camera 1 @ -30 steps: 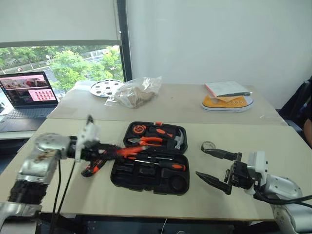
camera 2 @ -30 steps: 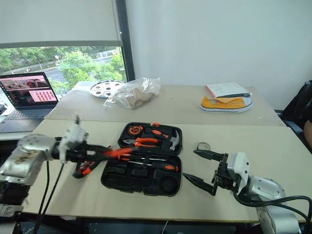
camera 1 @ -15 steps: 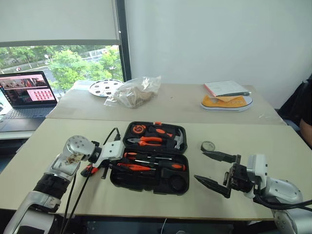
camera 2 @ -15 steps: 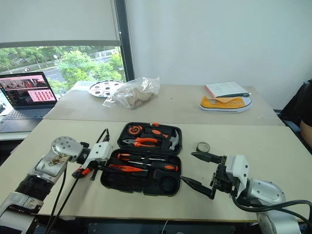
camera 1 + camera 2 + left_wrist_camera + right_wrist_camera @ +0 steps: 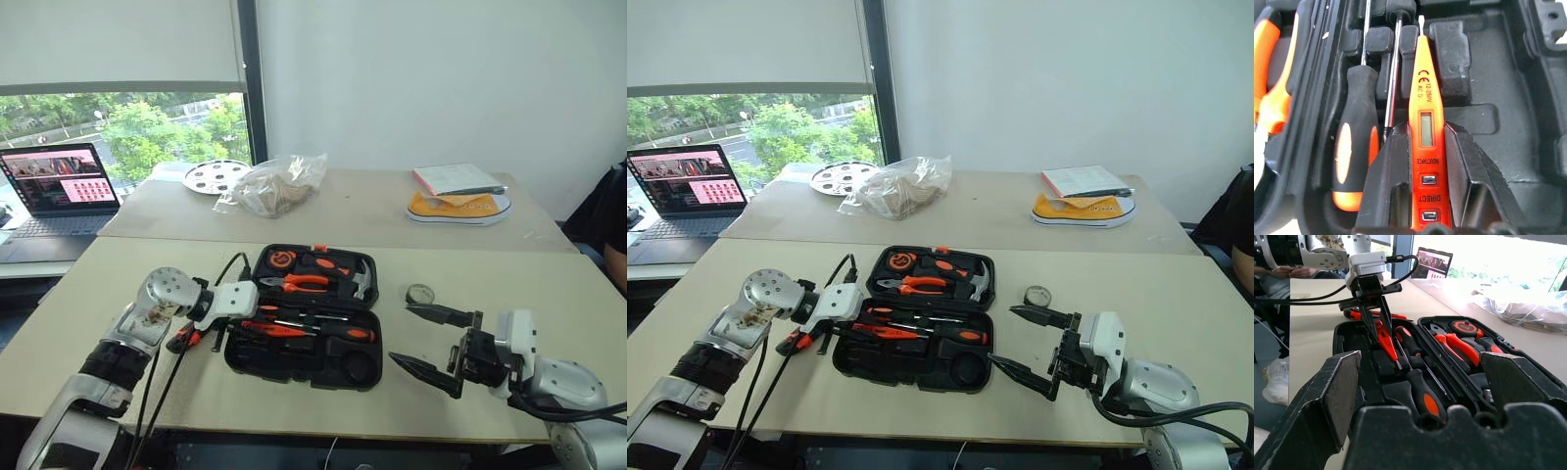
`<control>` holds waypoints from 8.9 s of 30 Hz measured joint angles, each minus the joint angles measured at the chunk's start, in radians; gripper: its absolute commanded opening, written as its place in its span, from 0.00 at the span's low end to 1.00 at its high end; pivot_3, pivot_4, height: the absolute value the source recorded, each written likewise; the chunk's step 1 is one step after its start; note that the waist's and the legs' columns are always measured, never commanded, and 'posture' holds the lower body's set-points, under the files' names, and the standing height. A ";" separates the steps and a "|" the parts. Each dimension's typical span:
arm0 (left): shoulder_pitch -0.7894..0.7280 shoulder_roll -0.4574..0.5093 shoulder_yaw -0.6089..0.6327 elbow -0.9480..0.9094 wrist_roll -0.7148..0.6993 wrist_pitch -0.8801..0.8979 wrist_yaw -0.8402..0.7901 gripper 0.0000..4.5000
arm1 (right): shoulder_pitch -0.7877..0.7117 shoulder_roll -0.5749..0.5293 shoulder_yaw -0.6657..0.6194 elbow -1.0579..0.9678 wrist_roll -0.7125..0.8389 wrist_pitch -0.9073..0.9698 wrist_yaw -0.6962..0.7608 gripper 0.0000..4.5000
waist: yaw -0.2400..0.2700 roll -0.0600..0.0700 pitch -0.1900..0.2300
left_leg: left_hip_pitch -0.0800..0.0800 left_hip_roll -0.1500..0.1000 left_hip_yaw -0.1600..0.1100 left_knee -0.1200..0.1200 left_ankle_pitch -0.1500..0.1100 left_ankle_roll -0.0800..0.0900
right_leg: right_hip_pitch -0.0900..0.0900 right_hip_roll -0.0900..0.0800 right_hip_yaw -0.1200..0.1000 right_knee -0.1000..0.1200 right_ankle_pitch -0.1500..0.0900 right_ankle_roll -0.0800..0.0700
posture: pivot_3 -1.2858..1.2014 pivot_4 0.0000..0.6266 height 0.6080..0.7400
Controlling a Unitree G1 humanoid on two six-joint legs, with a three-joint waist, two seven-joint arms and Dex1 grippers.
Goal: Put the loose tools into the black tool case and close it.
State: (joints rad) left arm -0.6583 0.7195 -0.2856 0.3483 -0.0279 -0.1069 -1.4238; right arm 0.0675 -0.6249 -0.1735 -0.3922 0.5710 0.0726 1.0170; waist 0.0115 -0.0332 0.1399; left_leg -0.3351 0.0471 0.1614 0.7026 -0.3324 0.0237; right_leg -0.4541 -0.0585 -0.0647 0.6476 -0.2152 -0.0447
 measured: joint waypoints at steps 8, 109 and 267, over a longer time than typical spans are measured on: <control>-0.005 0.001 -0.009 0.003 0.001 0.012 -0.020 0.10 | -0.001 0.000 0.001 0.000 0.000 0.000 0.000 1.00 | 0.000 0.000 0.000 | 0.000 0.000 0.000 0.000 0.000 0.000 | 0.000 0.000 0.000 0.000 0.000 0.000 | 0.52 0.24 1.00; 0.448 0.064 0.538 -0.225 -0.448 0.398 0.328 0.40 | -0.070 0.045 0.062 0.076 -0.016 -0.055 0.014 1.00 | -0.003 0.000 0.000 | 0.000 0.002 0.003 -0.005 0.001 -0.002 | -0.003 -0.002 -0.003 -0.001 0.001 -0.001 | 0.52 0.24 1.00; 0.640 0.035 0.439 -0.490 -0.501 0.175 0.114 1.00 | -0.561 -0.160 0.572 0.128 -0.337 0.457 0.298 0.01 | -0.020 0.008 0.002 | -0.001 0.001 0.003 -0.004 -0.003 0.002 | -0.004 -0.003 -0.003 -0.002 -0.003 0.002 | 0.52 0.24 1.00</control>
State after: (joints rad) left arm -0.0186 0.7548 0.1530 -0.1418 -0.5292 0.0685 -1.3096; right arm -0.4938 -0.7847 0.3989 -0.2645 0.2338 0.5299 1.3153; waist -0.0086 -0.0257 0.1417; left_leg -0.3364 0.0479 0.1642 0.6988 -0.3350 0.0255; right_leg -0.4577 -0.0615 -0.0674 0.6458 -0.2183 -0.0423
